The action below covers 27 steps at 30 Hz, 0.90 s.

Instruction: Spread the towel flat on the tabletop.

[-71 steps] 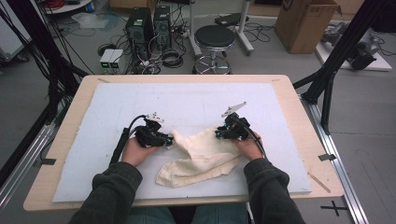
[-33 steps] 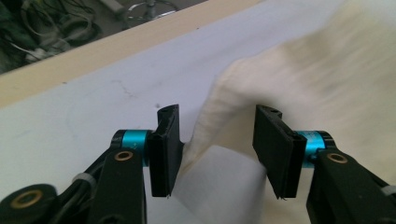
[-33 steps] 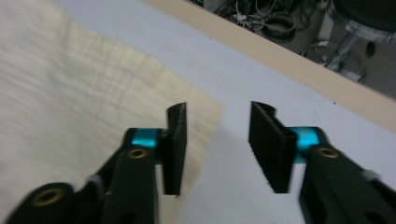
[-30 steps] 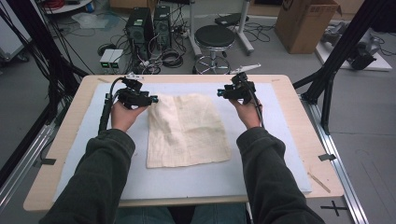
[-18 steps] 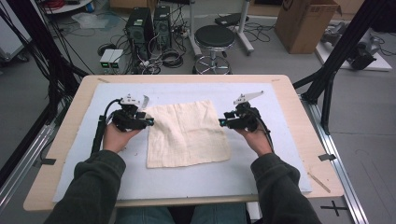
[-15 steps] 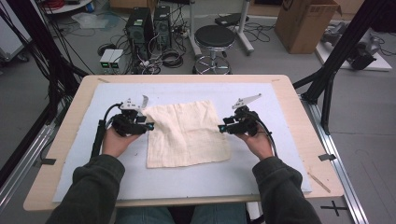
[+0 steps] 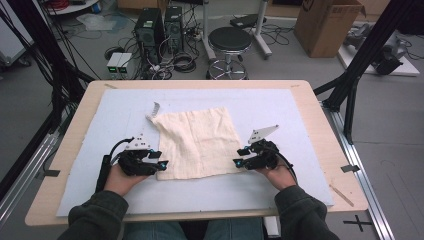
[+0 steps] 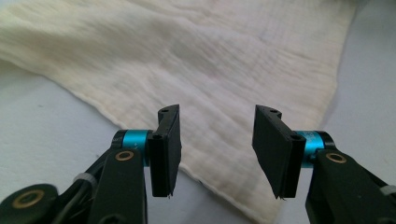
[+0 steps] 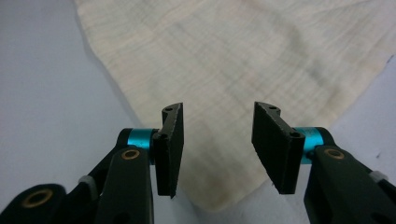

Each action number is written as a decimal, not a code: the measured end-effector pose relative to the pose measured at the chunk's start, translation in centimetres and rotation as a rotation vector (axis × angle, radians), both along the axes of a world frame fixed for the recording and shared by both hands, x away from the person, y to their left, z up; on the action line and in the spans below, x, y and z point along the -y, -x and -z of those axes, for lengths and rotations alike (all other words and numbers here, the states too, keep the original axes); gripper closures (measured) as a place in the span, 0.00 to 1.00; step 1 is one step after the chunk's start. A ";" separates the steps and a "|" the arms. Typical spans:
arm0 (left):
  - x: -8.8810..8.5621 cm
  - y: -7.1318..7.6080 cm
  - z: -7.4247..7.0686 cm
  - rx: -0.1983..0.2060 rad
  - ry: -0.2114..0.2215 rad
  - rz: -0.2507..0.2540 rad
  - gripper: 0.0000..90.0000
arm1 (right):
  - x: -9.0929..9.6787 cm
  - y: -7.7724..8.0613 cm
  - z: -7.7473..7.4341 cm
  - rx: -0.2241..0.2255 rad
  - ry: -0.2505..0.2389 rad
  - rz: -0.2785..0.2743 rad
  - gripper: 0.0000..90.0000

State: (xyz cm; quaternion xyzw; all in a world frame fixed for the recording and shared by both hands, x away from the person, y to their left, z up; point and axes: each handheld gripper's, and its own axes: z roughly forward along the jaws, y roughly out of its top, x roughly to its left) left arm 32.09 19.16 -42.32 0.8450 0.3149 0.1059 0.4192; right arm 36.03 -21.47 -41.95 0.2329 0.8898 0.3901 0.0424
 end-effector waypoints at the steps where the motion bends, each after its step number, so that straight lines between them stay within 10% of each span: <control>1: 0.1 0.2 0.0 -0.005 -0.004 0.016 0.57 | 0.0 0.2 0.2 0.002 0.006 -0.001 0.59; 14: 0.8 1.5 1.6 -0.028 -0.037 0.060 0.63 | 0.2 1.8 1.6 0.028 0.077 -0.018 0.65; 21: 1.1 1.8 1.6 0.019 -0.087 0.058 0.96 | 0.0 1.6 1.6 0.009 0.067 -0.013 0.91; 27: 0.9 1.7 1.4 0.015 -0.093 0.057 0.99 | -0.2 1.7 1.5 -0.009 0.063 -0.024 0.98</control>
